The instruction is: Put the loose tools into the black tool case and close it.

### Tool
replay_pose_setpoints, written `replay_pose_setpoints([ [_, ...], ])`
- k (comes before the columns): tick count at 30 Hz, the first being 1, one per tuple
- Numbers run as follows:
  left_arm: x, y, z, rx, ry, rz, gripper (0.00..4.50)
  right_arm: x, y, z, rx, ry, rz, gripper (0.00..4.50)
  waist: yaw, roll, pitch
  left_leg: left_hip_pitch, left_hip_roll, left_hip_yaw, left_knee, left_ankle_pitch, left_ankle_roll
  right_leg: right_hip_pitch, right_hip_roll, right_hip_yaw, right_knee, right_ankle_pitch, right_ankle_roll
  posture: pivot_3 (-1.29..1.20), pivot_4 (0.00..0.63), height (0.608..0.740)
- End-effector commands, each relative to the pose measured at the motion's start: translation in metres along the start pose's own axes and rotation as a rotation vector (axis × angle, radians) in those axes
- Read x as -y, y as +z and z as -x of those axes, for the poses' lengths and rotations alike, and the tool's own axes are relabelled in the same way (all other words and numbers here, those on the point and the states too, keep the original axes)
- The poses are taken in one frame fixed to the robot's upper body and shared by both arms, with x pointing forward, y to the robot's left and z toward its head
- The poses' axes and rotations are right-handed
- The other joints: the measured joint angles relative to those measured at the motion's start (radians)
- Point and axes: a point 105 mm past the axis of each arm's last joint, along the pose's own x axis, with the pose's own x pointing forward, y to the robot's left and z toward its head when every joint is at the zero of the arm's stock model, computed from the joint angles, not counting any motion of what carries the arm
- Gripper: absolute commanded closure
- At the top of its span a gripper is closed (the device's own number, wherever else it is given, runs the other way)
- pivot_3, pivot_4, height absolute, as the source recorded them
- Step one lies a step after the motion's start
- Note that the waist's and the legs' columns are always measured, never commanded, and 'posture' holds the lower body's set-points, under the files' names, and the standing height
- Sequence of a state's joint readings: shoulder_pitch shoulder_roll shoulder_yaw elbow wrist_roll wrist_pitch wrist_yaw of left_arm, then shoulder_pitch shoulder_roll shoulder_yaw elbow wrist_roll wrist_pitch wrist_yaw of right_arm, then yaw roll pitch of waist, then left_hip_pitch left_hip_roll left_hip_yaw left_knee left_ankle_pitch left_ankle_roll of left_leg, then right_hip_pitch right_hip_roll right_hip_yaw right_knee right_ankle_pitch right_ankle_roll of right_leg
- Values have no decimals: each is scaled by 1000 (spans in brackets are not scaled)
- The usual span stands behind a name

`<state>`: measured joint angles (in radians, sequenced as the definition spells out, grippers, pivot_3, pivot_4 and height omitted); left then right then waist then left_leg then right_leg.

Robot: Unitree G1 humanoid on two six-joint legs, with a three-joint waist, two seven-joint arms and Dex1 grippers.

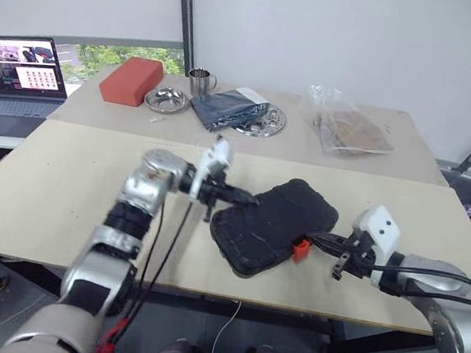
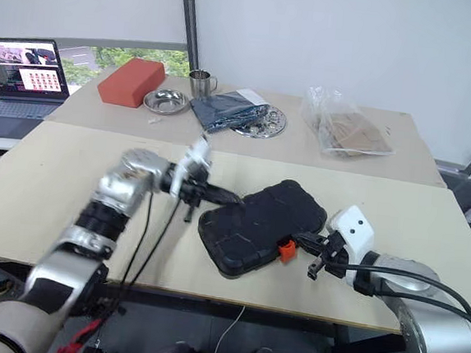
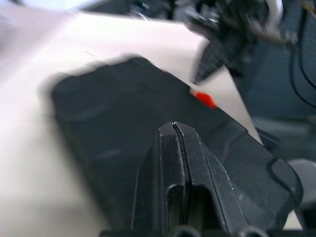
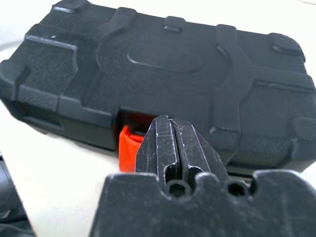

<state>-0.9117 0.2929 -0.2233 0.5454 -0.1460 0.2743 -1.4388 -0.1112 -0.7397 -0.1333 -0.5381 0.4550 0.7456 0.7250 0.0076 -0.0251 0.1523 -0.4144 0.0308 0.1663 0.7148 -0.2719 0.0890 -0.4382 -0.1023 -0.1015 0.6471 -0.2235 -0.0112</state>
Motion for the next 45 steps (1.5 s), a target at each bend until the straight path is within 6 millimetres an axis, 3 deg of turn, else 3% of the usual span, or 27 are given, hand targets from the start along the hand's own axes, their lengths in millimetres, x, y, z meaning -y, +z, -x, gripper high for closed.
replay_pose_setpoints([
  [1, -2, -3, -13, -91, 14, -127, 4473, -6, -4, -4, -46, 27, 12, 4493, 1, 0, 0, 0, 0, 0, 0, 0, 0, -1, 0, 0, 0, 0, 0, 0, 150, 736],
  [7, 1, -16, -19, -154, -1, -213, 4473, -12, -23, 9, -146, 28, 8, 4493, 3, 2, -1, 1, 1, 0, 0, 0, 1, 1, -1, 3, 0, 0, 0, 0, 150, 736],
  [12, 4, -18, -20, -160, -24, -239, 4473, -12, -22, 26, -100, -40, -56, 4493, 3, 2, -1, 2, 1, 0, 0, -1, 1, 1, -2, 3, 0, 0, 0, 0, 150, 736],
  [15, 6, -21, -22, -180, -43, -276, 4473, -17, -32, 29, -116, -50, -89, 4493, 2, 2, -1, 2, 1, 0, 0, -1, 1, 1, -1, 3, 0, 0, 0, 0, 150, 736],
  [19, 8, -22, -29, -189, -64, -314, 4473, -26, -49, 20, -145, -39, -126, 4493, 2, 2, -1, 3, 1, 0, 0, -2, 2, 2, -1, 3, -1, 0, 0, 0, 150, 736],
  [23, 8, -21, -34, -200, -80, -347, 4473, -26, -54, 6, -145, -37, -120, 4493, 3, 2, -1, 3, 1, 0, 0, -3, 4, 2, -2, 3, -1, 0, 1, 0, 150, 736],
  [27, 8, -24, -37, -221, -95, -366, 4473, -20, -44, -15, -106, -36, -78, 4493, 3, 2, -2, 3, 0, 0, 0, -3, 5, 2, -2, 3, -1, 0, 1, 0, 150, 736],
  [29, 7, -27, -36, -235, -99, -368, 4473, -17, -30, -22, -64, -35, -42, 4493, 4, 2, -2, 3, 0, 0, 0, -3, 5, 3, -2, 3, -1, 0, 1, 0, 150, 736],
  [36, 6, -40, -31, -279, -105, -373, 4473, -10, 14, -25, 40, -32, 39, 4493, -13, 2, -2, 4, 1, 1, 0, -3, 4, 2, -3, 3, -1, 0, 1, 0, 150, 736],
  [45, 8, -49, -27, -300, -117, -359, 4473, -4, 3, -23, -22, -45, 78, 4493, -22, 3, -3, 6, 1, 1, 0, -3, 4, 3, -4, 3, -1, 0, 1, 0, 150, 736],
])
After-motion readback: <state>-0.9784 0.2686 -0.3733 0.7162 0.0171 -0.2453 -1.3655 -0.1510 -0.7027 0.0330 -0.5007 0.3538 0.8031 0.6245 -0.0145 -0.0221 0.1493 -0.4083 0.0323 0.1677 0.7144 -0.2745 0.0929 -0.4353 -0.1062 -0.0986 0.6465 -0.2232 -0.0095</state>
